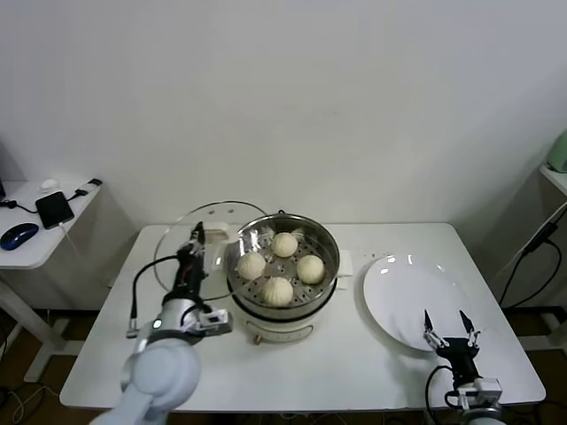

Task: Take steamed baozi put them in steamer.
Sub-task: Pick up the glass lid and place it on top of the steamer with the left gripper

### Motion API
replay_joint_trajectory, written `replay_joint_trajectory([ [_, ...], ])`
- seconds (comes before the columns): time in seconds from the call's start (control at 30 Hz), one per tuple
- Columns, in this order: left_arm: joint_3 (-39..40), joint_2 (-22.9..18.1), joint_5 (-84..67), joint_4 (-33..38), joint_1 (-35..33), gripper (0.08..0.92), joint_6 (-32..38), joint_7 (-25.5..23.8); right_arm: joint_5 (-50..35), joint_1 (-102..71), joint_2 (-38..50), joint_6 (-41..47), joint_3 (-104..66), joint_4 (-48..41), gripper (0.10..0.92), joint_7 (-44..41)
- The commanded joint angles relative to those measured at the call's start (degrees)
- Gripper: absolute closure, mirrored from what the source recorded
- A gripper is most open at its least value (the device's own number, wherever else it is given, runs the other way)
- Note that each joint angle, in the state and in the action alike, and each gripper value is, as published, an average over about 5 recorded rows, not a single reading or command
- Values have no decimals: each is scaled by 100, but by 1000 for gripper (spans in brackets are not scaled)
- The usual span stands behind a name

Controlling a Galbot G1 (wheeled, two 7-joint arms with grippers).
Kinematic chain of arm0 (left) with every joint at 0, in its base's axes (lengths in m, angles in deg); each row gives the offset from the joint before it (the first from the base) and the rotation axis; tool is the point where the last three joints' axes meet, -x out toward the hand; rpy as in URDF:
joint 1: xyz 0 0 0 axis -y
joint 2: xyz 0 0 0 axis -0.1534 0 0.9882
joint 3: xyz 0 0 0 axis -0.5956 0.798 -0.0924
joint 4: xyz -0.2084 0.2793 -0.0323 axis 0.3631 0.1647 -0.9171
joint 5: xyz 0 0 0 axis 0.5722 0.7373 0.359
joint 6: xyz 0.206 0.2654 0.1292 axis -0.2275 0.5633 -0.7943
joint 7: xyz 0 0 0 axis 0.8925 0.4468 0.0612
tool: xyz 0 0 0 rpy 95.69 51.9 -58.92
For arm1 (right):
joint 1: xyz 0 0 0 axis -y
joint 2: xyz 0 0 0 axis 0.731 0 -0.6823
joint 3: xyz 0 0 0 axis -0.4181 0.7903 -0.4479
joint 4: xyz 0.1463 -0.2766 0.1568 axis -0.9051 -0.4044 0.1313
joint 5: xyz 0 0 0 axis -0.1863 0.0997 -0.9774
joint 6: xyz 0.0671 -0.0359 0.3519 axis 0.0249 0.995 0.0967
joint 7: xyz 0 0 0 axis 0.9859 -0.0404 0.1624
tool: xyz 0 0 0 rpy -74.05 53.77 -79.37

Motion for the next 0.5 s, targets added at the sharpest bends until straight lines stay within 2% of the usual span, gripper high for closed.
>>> replay_joint_trajectory([
  [0.03,1085,-342,774,215,648,868,-700,-749,-45,-16,39,-110,20,-118,203,22],
  [0.23,1528,-1277,1716,-244,689,868,-833,-997,-181,-28,106,-185,46,-177,203,30],
  [0.5,1820,-2201,2284,-949,710,868,-833,-927,-304,-45,145,-274,58,-180,203,63],
])
